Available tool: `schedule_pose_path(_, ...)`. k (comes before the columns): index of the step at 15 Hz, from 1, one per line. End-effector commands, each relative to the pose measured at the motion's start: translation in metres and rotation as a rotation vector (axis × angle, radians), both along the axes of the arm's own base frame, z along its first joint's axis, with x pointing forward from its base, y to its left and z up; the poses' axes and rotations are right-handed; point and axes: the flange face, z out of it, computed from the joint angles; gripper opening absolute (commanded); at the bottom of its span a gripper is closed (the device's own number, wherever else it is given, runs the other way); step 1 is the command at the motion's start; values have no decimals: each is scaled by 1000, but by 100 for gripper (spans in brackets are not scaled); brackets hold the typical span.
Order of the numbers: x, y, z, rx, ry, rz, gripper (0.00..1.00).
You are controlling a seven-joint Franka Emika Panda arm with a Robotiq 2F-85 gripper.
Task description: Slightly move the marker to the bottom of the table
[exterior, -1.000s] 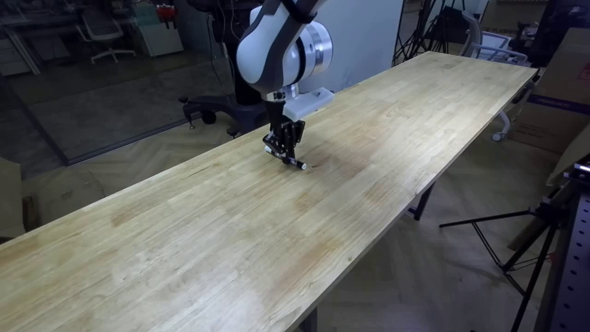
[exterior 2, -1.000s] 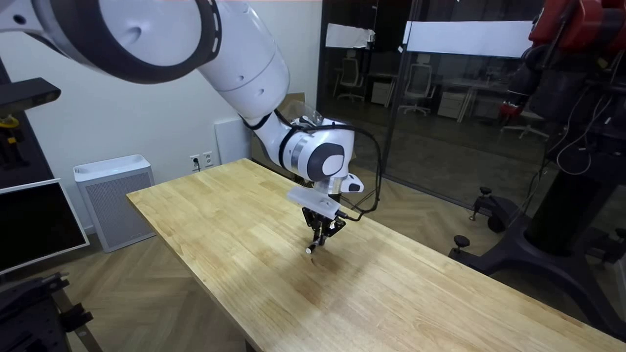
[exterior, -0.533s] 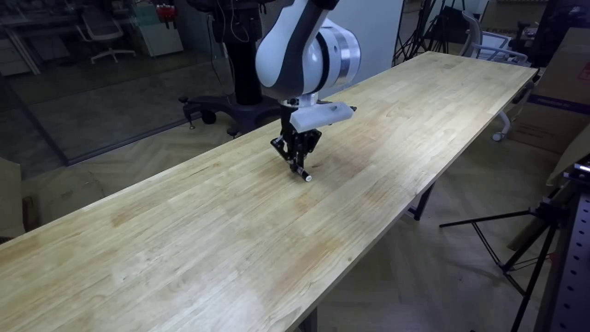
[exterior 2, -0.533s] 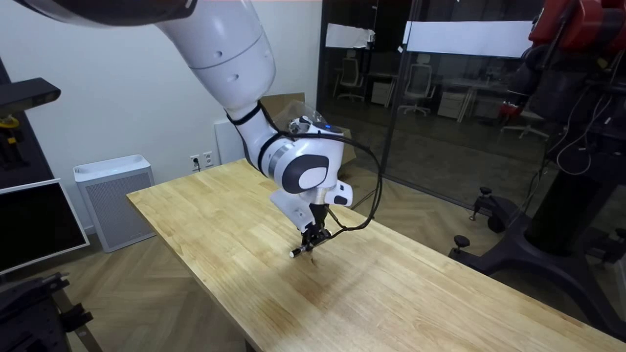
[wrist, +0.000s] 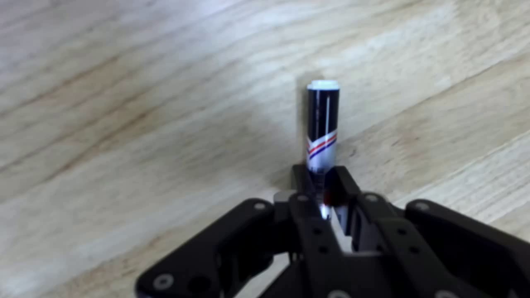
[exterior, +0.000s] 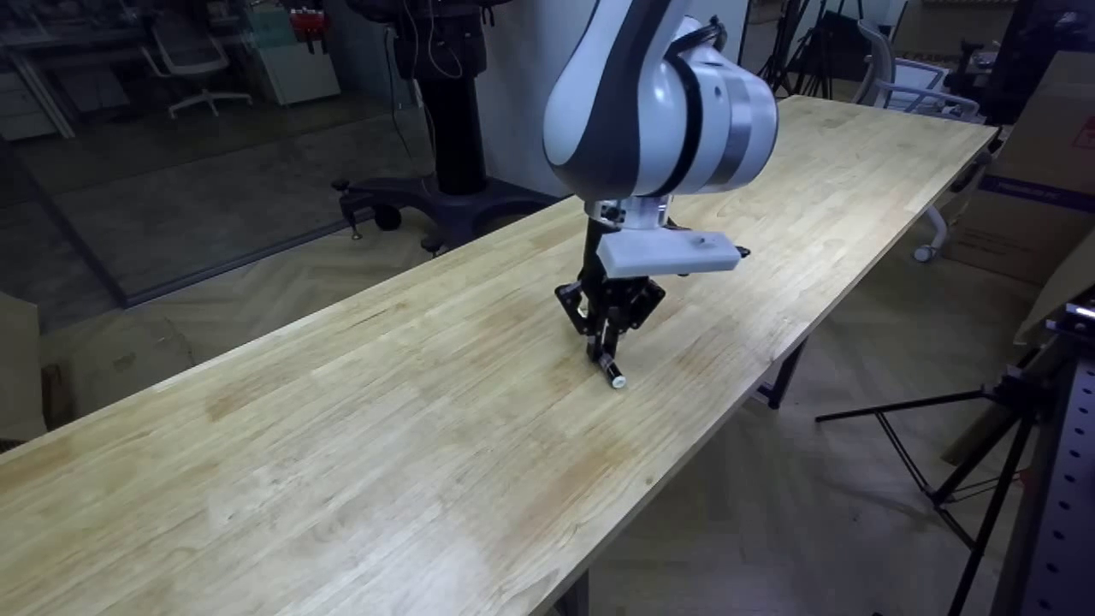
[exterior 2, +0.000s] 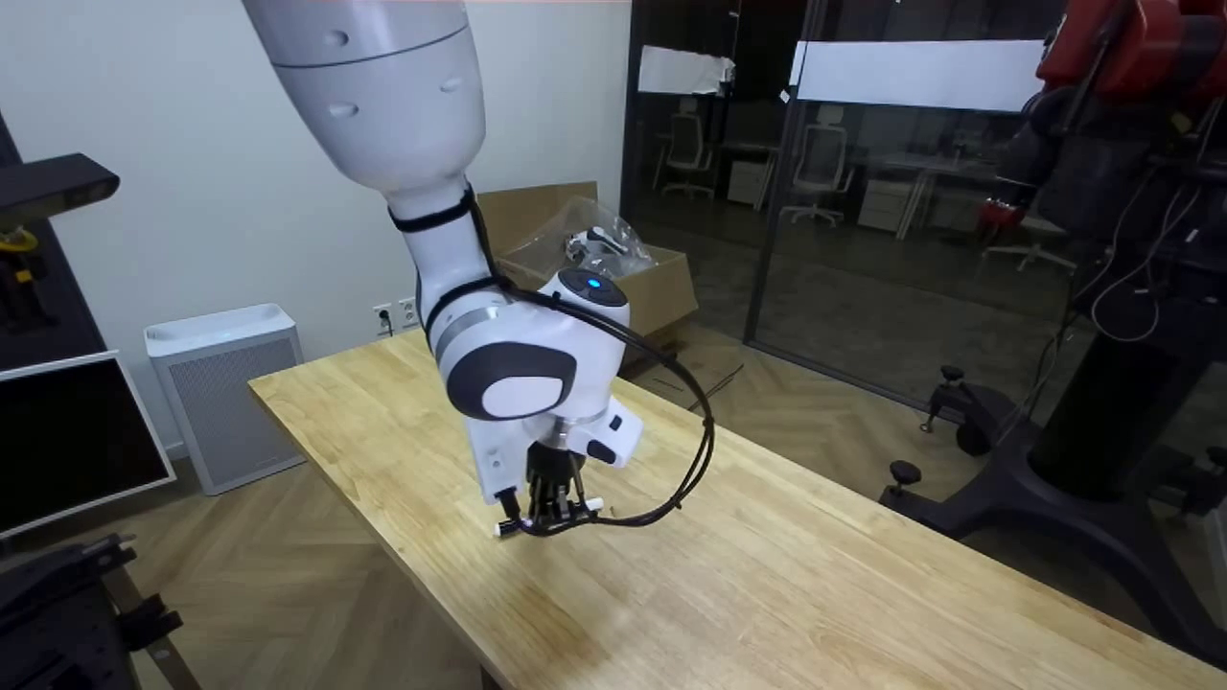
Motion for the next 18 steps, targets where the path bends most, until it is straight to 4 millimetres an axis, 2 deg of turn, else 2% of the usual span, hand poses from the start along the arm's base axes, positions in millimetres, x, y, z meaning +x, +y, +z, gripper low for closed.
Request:
schedule_pose_path(1,-35,-4,13,55,12,-52,43)
schedule_pose_path(2,-40,-6,15,65,17,-60,44)
schedule_pose_path(3,-44,-8,16,71,19,-65,48)
schedule_pose_path(9,-50,-24,36,36,5,-73,90)
schedule_pose_path(11,-50,-24,47,23,-6,-70,100)
schedule_pose_path(18,-42,-8,79,21,-44,-13,100)
